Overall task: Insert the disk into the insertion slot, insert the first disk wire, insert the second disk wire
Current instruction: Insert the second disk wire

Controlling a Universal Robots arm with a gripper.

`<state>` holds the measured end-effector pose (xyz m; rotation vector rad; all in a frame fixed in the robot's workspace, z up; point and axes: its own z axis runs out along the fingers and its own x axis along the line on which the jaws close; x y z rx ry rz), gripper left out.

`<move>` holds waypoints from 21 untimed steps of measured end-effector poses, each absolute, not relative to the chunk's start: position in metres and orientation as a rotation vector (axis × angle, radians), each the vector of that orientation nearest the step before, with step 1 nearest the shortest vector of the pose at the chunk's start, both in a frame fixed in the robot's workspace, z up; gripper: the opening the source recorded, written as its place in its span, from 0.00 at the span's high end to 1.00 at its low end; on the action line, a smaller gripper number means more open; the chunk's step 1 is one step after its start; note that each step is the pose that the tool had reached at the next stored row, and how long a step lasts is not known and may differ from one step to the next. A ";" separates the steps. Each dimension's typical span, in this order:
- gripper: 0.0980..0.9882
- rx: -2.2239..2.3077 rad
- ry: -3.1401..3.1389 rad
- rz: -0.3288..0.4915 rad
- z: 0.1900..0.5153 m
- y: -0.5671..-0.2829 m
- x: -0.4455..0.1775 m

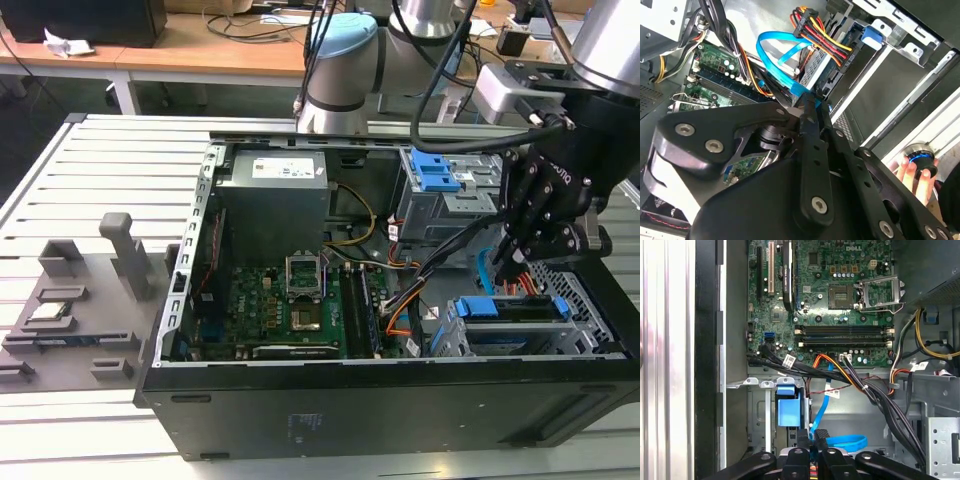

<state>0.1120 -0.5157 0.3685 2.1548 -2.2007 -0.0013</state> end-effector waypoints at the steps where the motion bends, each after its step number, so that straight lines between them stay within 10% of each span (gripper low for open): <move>1: 0.93 2.155 -2.201 -0.001 0.368 -0.516 0.112; 21: 0.93 2.150 -2.196 0.009 0.339 -0.528 0.128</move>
